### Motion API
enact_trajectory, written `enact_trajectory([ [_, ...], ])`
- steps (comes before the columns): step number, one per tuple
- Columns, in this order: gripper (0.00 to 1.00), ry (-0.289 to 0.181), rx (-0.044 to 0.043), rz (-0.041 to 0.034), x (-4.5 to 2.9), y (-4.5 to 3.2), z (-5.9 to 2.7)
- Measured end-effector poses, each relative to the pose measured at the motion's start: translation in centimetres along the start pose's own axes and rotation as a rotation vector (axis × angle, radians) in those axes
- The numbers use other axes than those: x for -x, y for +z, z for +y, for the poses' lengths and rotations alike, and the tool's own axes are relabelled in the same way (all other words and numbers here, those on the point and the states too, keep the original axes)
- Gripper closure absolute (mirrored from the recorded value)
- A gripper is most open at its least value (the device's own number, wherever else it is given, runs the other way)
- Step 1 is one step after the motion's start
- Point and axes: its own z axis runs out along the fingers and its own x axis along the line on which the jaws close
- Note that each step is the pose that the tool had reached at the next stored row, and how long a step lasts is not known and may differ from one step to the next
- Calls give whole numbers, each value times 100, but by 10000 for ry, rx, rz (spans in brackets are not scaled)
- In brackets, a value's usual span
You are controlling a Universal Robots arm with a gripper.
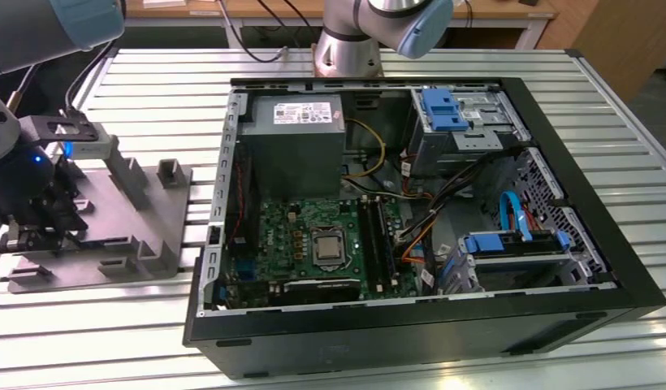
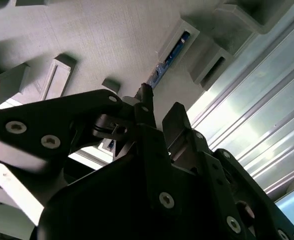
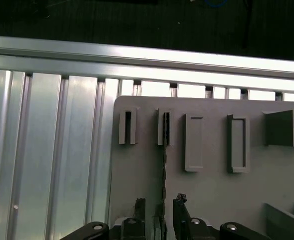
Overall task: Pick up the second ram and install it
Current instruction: 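Pick up the second ram and move it above second insertion slot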
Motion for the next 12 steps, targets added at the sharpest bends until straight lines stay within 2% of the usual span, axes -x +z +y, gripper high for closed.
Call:
enact_trajectory([
  [3,65,-6,-3,-3,0,6,0],
  [12,65,-71,-8,-143,-2,69,-1],
])
